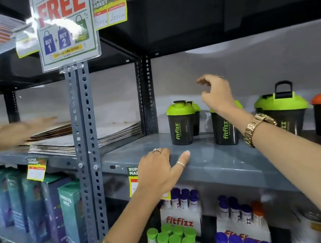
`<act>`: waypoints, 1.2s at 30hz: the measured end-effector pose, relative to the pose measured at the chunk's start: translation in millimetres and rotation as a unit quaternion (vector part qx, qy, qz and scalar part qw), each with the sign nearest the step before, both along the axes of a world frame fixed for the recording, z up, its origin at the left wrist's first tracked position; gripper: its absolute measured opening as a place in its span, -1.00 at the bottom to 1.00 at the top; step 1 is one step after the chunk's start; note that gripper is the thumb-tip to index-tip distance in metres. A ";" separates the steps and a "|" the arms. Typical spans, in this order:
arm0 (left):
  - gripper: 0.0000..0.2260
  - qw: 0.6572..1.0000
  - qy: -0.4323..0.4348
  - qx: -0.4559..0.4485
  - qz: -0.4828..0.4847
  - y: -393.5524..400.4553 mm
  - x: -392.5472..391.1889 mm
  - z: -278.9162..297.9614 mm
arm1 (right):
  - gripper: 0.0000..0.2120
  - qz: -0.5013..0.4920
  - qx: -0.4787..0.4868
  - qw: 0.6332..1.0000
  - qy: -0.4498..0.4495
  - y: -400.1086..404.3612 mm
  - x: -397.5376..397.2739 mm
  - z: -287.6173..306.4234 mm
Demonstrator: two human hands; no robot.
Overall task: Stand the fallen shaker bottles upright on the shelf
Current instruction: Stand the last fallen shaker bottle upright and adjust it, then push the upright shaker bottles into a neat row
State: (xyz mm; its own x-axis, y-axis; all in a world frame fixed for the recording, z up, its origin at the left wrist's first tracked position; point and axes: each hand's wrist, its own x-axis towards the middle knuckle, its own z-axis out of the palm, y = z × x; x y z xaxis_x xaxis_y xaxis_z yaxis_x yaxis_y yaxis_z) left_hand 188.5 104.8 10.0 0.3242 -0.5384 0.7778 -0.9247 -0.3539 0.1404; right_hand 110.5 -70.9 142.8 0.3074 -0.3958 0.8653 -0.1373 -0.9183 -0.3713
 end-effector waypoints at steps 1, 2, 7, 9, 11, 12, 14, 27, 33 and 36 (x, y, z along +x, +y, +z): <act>-0.42 1.000 0.005 0.011 0.021 -5.2 1.5 4.5 | -0.61 -0.028 -0.009 0.999 -0.017 1.7 -6.0 -3.4; -0.49 0.999 0.010 0.024 0.039 -11.3 1.9 9.4 | -0.63 -0.057 -0.012 0.998 -0.027 2.8 -13.5 -6.5; -0.55 0.982 0.185 -0.013 -0.043 -42.9 13.8 32.0 | -0.40 -0.137 0.064 0.988 -0.015 -2.6 -32.8 -22.2; -0.49 0.964 0.248 -0.042 -0.088 -54.2 20.9 42.8 | -0.19 -0.121 0.150 0.981 0.007 -7.4 -36.7 -27.6; -0.39 0.950 0.287 -0.053 -0.108 -62.9 27.1 52.4 | -0.05 -0.093 0.213 0.972 0.028 -11.3 -39.2 -31.8; -0.34 0.943 0.306 -0.054 -0.117 -67.1 29.1 57.0 | -0.01 -0.082 0.230 0.969 0.040 -13.4 -40.0 -33.3; -0.25 0.928 0.346 -0.051 -0.132 -75.4 33.3 63.2 | 0.04 -0.064 0.250 0.964 0.065 -17.6 -39.6 -36.2; -0.29 0.895 0.430 0.029 -0.114 -109.6 59.5 51.6 | -0.12 -0.030 0.261 0.961 0.083 -39.5 -30.5 -52.0; -0.36 0.902 0.420 0.016 -0.097 -111.3 61.2 50.6 | -0.17 -0.040 0.248 0.965 0.078 -31.0 -30.0 -54.2; -0.36 0.905 0.414 0.017 -0.093 -110.1 59.1 51.1 | -0.16 -0.042 0.245 0.965 0.077 -28.5 -30.3 -56.3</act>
State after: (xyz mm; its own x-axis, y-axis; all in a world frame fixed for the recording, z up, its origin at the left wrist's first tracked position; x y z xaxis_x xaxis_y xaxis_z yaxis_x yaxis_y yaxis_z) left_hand 247.5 -5.3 61.2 0.6899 -0.6629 0.2909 -0.5507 -0.2197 0.8053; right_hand 80.1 -99.3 86.4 0.3672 -0.7757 0.5133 -0.2923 -0.6201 -0.7280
